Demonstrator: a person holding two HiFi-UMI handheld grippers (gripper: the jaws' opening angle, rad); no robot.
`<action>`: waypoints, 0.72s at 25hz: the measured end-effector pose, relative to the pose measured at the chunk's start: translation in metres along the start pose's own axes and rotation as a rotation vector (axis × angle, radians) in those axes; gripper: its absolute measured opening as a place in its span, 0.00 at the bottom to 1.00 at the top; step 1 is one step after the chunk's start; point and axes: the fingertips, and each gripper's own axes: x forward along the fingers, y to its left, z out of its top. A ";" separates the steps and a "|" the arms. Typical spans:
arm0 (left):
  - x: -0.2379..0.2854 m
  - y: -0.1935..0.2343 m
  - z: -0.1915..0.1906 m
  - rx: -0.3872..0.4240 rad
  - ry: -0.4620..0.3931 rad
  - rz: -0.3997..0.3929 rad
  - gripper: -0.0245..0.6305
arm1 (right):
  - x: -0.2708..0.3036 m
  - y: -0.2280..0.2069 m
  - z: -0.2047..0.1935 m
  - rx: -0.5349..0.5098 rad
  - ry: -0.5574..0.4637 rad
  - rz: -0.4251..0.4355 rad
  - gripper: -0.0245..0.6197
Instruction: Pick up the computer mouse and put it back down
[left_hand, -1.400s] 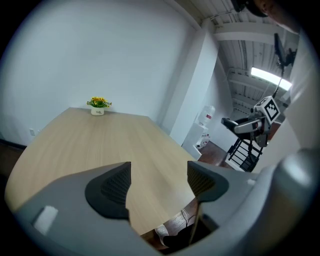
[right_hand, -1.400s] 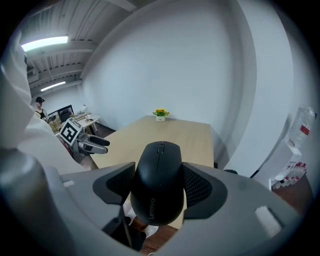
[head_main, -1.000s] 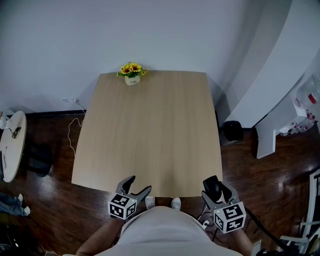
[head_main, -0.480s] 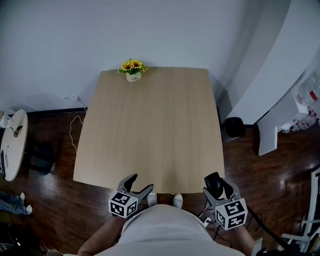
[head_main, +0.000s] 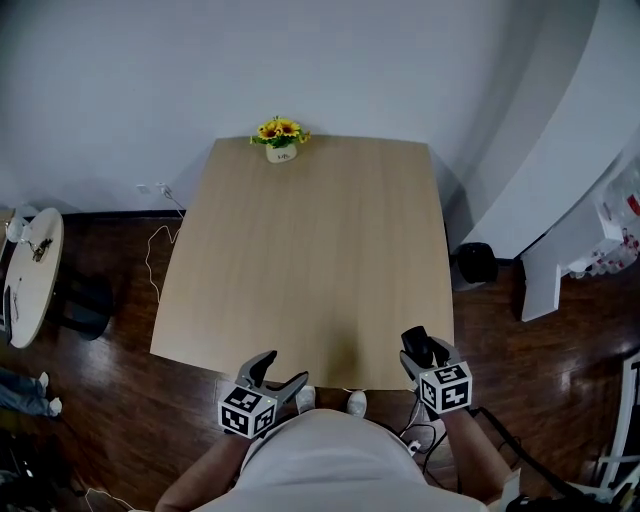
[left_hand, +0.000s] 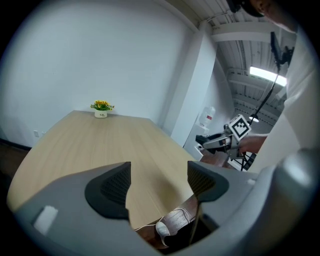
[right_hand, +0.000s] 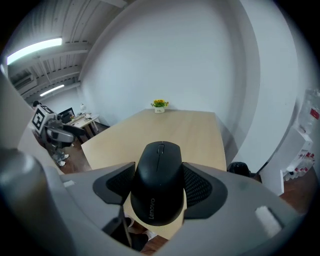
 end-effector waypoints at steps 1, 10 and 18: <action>-0.002 0.002 -0.001 -0.006 -0.002 0.010 0.56 | 0.014 -0.004 -0.004 0.010 0.017 -0.002 0.50; -0.022 0.017 -0.004 -0.045 -0.014 0.090 0.56 | 0.140 -0.039 -0.033 0.039 0.148 -0.070 0.50; -0.041 0.028 -0.010 -0.078 -0.019 0.158 0.56 | 0.183 -0.044 -0.063 0.001 0.223 -0.093 0.50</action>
